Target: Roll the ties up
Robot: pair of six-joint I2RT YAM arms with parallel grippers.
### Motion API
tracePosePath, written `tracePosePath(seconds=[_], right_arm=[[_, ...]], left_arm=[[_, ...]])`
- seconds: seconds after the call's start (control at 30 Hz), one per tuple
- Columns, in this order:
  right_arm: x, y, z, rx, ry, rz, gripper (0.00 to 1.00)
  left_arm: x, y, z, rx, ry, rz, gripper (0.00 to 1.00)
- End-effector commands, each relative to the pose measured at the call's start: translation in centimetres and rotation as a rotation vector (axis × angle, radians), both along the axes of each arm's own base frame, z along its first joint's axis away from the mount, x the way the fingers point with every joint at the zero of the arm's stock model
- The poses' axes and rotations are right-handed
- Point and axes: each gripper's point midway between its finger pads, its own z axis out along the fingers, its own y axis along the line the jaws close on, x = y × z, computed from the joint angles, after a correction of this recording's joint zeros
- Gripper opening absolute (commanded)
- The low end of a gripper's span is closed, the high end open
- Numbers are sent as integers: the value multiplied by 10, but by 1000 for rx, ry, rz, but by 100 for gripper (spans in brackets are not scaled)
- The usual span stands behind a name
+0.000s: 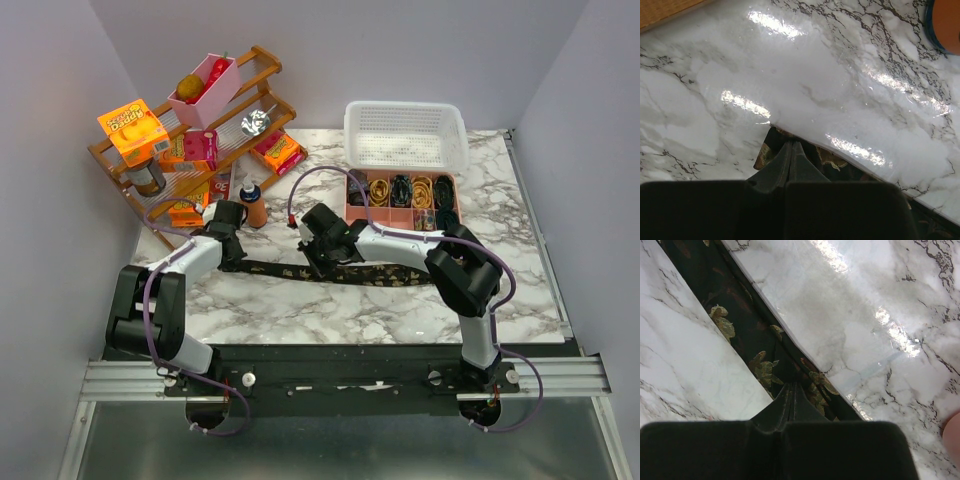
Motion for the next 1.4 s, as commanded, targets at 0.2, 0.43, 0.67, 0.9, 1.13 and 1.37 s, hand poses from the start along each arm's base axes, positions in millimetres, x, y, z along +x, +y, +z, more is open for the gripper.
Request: tracePosePath(seconds=[0.2, 0.43, 0.67, 0.9, 1.13, 1.37], right_arm=[[-58, -87, -69, -368, 221, -25, 1], [-67, -103, -68, -424, 242, -40, 1], [-76, -117, -61, -473, 271, -63, 1], [-84, -140, -57, -564, 286, -88, 1], [-59, -130, -29, -524, 188, -138, 1], [-22, -92, 10, -390, 62, -150, 2]], left_arm=[[1, -20, 27, -94, -70, -72, 29], [-1, -15, 47, -89, -153, -65, 52], [-12, -8, 40, -134, -156, -30, 52], [-14, -6, 37, -208, -167, -9, 51], [-20, -10, 31, -289, -185, -10, 49], [-27, -33, 31, -446, -271, -58, 52]])
